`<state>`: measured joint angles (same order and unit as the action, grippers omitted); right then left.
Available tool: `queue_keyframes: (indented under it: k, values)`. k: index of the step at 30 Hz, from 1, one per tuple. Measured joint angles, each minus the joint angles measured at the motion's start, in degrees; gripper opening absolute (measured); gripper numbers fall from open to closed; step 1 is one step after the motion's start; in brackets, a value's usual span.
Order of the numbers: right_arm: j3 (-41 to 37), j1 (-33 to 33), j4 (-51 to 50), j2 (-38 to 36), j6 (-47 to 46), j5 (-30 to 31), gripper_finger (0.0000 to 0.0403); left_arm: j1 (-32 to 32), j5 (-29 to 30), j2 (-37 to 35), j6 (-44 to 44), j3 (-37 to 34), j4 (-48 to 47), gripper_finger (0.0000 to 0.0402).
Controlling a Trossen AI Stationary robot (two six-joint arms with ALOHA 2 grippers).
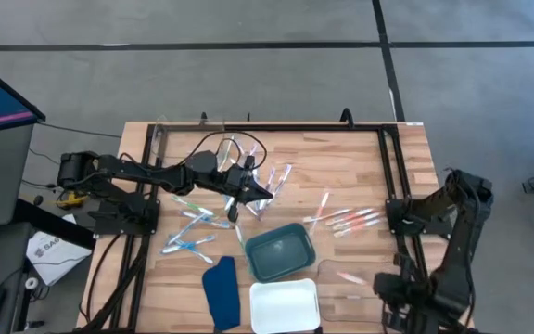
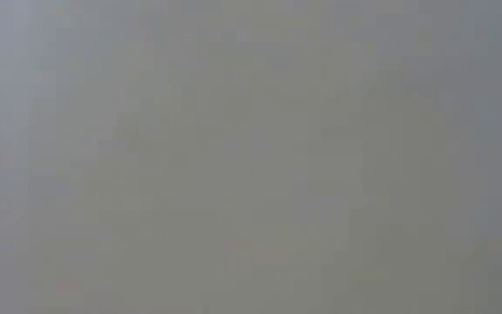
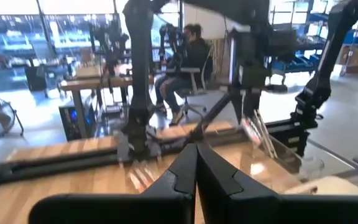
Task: Pick & Place Toothbrushes
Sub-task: Put the orange toothbrush into the bottom transparent bin
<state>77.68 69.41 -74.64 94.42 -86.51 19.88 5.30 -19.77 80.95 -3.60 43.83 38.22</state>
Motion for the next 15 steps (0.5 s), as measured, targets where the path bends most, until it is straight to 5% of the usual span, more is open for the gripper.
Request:
queue_keyframes:
  k: [9, 15]
  values:
    - [-0.09, -0.73, 0.59, 4.43, 3.23, 3.44, 0.0017, 0.02, 0.02, 0.00, -0.51, 0.04, 3.10, 0.0003]
    - [-0.09, -5.60, 6.38, 4.56, 7.54, -1.57, 0.0008, 0.42, 0.02, 0.00, -1.00, 0.04, 3.46, 0.0003]
